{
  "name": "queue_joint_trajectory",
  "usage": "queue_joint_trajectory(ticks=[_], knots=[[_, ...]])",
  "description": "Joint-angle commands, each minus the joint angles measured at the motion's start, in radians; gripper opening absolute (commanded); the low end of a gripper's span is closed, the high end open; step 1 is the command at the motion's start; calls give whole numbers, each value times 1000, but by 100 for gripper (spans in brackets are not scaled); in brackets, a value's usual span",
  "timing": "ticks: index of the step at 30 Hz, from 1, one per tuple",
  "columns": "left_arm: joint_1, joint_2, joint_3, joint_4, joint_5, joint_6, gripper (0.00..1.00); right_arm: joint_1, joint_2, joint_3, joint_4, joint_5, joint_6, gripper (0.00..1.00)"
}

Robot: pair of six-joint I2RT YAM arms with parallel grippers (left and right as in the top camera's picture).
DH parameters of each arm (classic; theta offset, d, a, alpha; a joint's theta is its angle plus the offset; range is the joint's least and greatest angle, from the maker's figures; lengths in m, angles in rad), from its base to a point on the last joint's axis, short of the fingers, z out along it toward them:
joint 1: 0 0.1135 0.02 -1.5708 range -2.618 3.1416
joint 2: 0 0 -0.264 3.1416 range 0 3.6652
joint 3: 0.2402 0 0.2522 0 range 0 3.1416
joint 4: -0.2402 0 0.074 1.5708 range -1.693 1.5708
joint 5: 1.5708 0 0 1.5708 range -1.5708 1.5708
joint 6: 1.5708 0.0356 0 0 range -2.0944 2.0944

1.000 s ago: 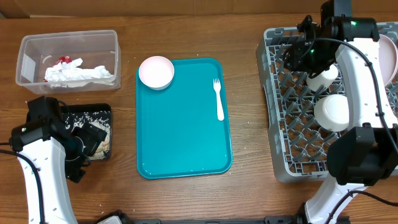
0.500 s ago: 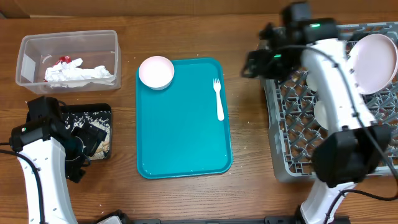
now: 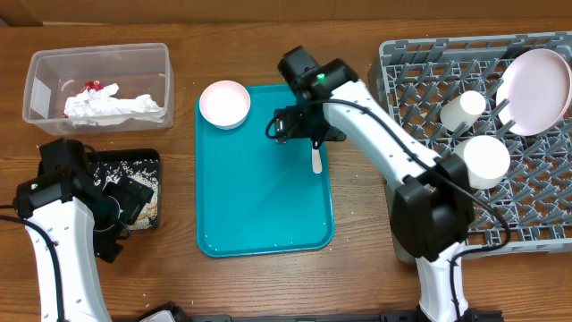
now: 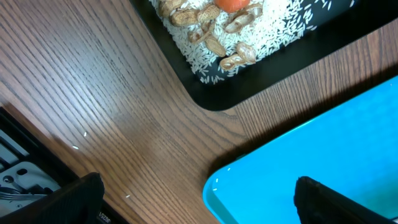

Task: Sort waste into correct bins and load items into the dishwasher rack
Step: 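Move the right gripper back over the white fork on the teal tray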

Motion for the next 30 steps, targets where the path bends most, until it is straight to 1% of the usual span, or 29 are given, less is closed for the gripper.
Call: queue_joint_trajectory(ticks=[1,15,19,25,30], knots=[[1,-1,-2,1,0,13,100,10,29,0,22,42,43,98],[1,-1,-2,1,0,13,100,10,149,-1,96,43,31,98],[1,-1,-2,1,0,13,100,10,150,-6,108,84,27,99],[1,-1,-2,1,0,13,100,10,150,-17,113,83,28,99],[1,-1,-2,1,0,13,100,18,150,-67,156,73,28,100]])
